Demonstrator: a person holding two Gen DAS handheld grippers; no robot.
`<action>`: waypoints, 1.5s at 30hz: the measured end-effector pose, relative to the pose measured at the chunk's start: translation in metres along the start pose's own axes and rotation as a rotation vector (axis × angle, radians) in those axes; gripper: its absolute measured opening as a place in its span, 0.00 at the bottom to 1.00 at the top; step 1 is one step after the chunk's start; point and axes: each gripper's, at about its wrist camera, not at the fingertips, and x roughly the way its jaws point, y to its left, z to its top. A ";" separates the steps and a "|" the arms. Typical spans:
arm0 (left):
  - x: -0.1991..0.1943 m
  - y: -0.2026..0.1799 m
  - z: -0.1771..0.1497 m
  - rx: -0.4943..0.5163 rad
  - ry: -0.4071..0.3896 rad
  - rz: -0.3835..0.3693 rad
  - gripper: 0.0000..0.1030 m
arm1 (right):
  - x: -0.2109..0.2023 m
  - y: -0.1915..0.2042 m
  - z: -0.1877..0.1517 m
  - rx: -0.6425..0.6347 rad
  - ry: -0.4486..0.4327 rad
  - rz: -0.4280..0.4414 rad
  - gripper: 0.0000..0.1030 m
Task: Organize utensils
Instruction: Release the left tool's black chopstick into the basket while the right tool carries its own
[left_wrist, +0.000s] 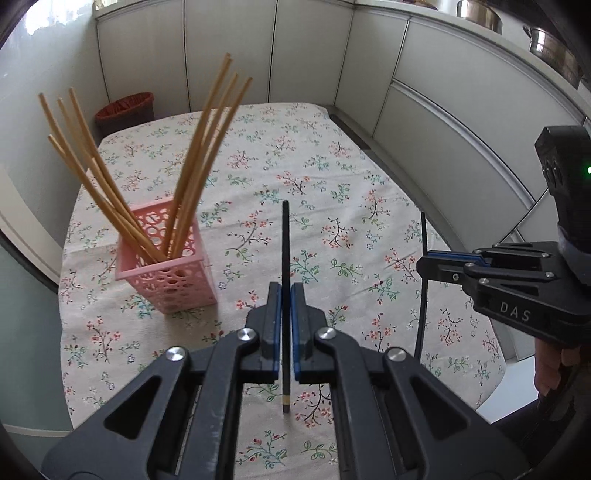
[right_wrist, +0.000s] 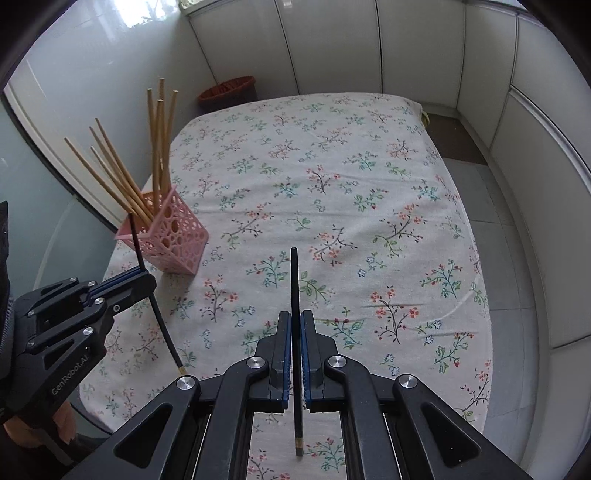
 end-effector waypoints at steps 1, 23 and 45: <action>-0.007 0.004 -0.001 -0.006 -0.015 0.000 0.05 | -0.004 0.004 0.001 -0.005 -0.014 0.003 0.05; -0.095 0.082 0.012 -0.197 -0.317 0.050 0.05 | -0.052 0.070 0.032 -0.048 -0.255 0.083 0.05; -0.090 0.113 0.020 -0.306 -0.443 0.083 0.05 | -0.076 0.083 0.058 0.037 -0.427 0.185 0.05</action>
